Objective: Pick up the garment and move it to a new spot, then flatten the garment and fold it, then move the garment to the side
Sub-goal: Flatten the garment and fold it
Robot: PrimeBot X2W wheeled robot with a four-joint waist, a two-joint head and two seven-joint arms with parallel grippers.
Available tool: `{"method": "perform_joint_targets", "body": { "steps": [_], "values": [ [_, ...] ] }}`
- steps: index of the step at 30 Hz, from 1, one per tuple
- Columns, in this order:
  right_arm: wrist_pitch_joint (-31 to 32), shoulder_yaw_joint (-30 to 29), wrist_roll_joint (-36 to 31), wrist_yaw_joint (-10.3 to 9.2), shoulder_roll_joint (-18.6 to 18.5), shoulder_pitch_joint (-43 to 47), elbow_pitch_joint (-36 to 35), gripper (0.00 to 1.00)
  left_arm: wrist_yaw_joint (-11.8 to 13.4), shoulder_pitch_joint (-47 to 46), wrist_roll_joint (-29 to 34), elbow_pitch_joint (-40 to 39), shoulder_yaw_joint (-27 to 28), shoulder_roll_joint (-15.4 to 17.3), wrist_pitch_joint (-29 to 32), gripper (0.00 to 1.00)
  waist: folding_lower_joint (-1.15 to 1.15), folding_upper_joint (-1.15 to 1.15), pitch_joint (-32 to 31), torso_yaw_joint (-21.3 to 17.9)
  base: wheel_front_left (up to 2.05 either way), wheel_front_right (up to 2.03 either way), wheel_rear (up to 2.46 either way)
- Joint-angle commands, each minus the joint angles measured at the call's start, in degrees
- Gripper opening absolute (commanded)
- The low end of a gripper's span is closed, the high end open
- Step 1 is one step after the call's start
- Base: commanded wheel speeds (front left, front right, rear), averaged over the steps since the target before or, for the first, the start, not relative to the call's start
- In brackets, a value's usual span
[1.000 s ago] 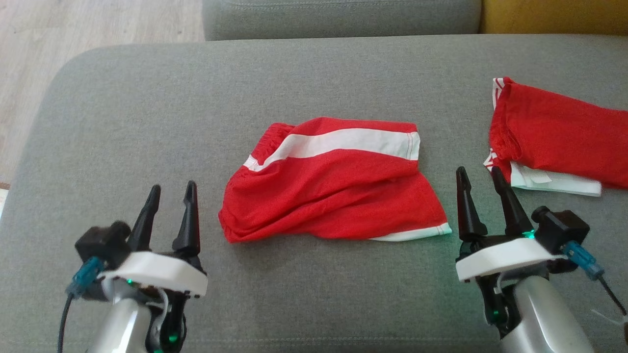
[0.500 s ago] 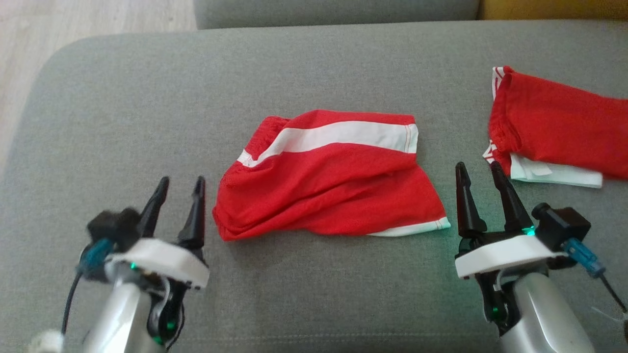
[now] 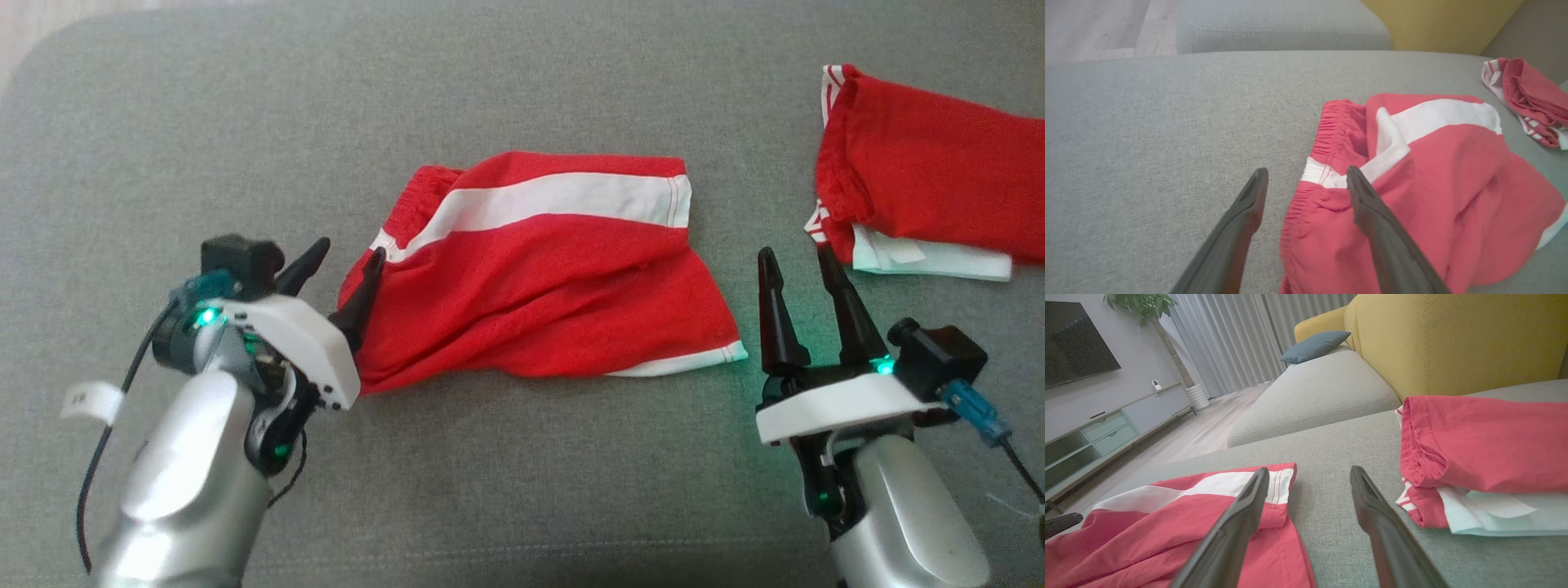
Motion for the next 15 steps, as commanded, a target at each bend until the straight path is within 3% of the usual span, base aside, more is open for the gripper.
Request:
{"method": "perform_joint_targets", "body": {
  "steps": [1, 15],
  "values": [
    [-0.5, 1.4, -0.3, 0.12, -0.1, -2.1, -2.1, 1.0, -0.3, -3.7, -0.4, -0.8, 1.0, 2.4, 0.8, 1.0, 0.0, 0.0, 0.7, -0.3, 0.0, 0.0, 0.0],
    [-0.5, 1.2, -0.5, 0.12, -0.1, -3.1, -1.9, 1.0, -0.4, -11.5, -6.7, 3.6, -11.5, 7.3, 5.3, 1.0, 0.0, 0.0, 2.5, -1.2, 0.0, 0.0, 0.0]
  ]
}}
